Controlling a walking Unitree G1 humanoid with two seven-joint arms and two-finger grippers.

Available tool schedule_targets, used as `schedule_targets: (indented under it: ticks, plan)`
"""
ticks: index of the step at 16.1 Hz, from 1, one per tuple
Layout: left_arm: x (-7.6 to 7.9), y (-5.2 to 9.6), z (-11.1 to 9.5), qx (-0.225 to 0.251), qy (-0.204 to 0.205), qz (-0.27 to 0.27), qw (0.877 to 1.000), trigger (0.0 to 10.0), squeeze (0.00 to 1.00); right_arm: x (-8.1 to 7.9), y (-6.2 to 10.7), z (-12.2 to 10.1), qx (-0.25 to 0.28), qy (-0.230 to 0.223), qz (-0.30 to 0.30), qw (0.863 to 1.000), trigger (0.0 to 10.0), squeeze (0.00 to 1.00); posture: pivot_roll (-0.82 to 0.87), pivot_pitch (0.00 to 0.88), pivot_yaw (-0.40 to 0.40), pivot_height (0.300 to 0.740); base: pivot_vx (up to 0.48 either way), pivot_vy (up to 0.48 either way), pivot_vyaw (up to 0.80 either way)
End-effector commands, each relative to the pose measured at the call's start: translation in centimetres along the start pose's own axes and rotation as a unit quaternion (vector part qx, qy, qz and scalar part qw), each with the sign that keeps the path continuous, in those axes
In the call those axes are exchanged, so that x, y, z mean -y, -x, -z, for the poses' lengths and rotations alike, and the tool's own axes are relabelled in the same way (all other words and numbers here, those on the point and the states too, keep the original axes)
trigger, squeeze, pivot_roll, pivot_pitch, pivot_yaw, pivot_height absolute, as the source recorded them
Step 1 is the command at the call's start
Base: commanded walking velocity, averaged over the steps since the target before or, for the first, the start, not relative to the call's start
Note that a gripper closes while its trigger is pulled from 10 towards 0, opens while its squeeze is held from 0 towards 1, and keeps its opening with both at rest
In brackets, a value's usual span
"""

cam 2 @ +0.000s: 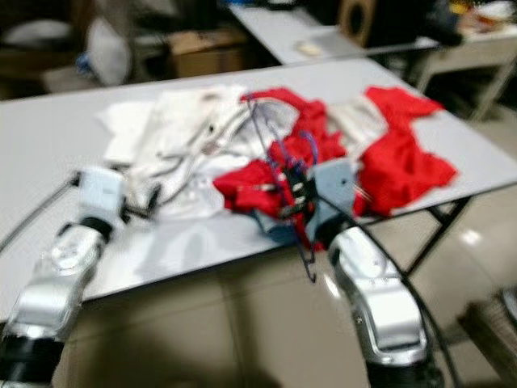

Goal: Hang hanger

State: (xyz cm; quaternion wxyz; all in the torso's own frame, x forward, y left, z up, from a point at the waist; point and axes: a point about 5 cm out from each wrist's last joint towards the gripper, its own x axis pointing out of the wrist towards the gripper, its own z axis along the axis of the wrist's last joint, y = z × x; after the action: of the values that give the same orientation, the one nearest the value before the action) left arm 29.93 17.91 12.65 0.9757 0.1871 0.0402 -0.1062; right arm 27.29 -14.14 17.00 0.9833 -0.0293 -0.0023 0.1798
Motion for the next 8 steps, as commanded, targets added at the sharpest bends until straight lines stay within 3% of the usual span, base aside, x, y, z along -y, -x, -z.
schedule_targets:
  ticks: [1,4,6,8]
  plan:
    - [0.1,-0.2,0.1,-0.003,-0.041,0.017,0.999,10.0,0.0,0.4,-0.1,-0.2,0.008,0.0,0.009,1.0,10.0,0.0,-0.11,0.008,0.043,0.74,0.0,0.0,0.0]
    - [-0.6,0.2,1.0,-0.018,-0.045,0.027,0.998,10.0,0.0,0.1,-0.1,0.1,0.007,-0.002,0.014,1.0,10.0,0.0,-0.11,0.0,0.059,0.74,0.0,0.0,0.0]
    - [-0.5,-0.4,1.2,-0.02,-0.023,0.035,0.999,10.0,0.0,0.1,-0.1,0.1,0.01,-0.006,0.021,1.0,10.0,0.0,-0.11,0.0,0.078,0.74,0.0,0.0,0.0]
    - [-0.2,-1.1,1.8,-0.033,-0.03,0.049,0.998,10.0,0.0,0.1,-0.2,0.1,0.013,-0.009,0.028,0.999,10.0,0.0,-0.11,0.0,0.087,0.74,0.0,0.0,0.0]
